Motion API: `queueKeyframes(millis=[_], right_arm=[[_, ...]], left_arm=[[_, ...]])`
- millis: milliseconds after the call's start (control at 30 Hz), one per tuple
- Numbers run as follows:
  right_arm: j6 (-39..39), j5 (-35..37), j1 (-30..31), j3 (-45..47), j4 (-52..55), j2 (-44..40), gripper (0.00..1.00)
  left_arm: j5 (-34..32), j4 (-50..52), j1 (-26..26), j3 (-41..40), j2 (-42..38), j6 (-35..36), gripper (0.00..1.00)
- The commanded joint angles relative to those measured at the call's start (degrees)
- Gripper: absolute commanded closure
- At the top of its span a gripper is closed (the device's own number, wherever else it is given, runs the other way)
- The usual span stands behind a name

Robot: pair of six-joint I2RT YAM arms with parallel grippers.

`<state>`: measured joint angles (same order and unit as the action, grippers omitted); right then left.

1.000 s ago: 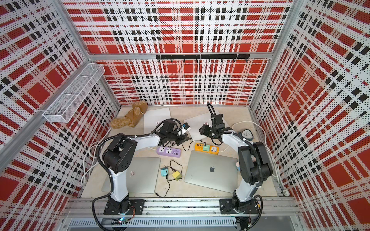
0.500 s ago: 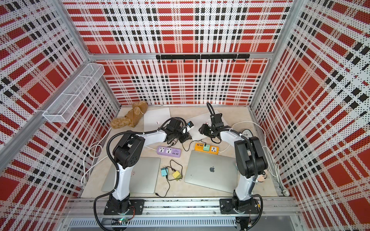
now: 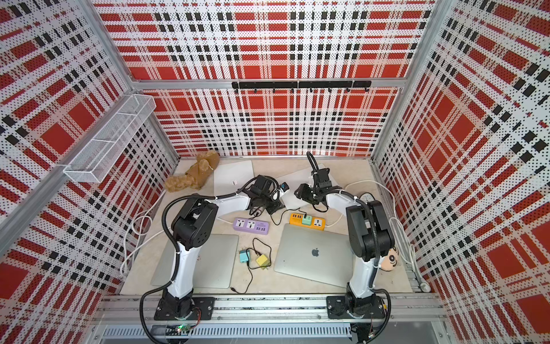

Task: Unplug the laptop charger
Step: Remove the charging cable from the laptop.

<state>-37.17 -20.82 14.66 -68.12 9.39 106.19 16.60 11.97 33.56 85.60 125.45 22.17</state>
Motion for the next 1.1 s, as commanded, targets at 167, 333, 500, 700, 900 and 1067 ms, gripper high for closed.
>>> queueKeyframes(millis=[167, 333, 500, 700, 900, 1067], right_arm=[[0.19, -0.68, -0.5, -0.79, -0.94, 1.63, 0.47], [0.26, -0.91, -0.55, -0.8, -1.04, 2.14, 0.47], [0.23, -1.32, -0.5, -1.08, -0.95, 2.75, 0.47], [-0.27, -1.93, -0.51, -0.61, -1.45, 3.37, 0.48], [-1.69, -3.9, -0.5, 0.05, -3.21, 4.33, 0.48], [-2.58, -4.97, -0.5, 0.94, -4.25, 4.49, 0.49]], left_arm=[[0.41, 2.97, 0.46, 3.18, 2.71, 0.16, 0.67], [1.66, 4.19, 0.54, 3.45, 2.5, -0.33, 0.67], [0.45, 7.37, 0.72, 5.77, 4.45, -0.31, 0.69], [-0.18, 10.12, 0.72, 8.56, 6.26, -0.07, 0.74], [0.63, 11.12, 0.79, 9.41, 6.65, -0.63, 0.78], [0.17, 11.43, 0.82, 9.58, 6.67, -1.61, 0.87]])
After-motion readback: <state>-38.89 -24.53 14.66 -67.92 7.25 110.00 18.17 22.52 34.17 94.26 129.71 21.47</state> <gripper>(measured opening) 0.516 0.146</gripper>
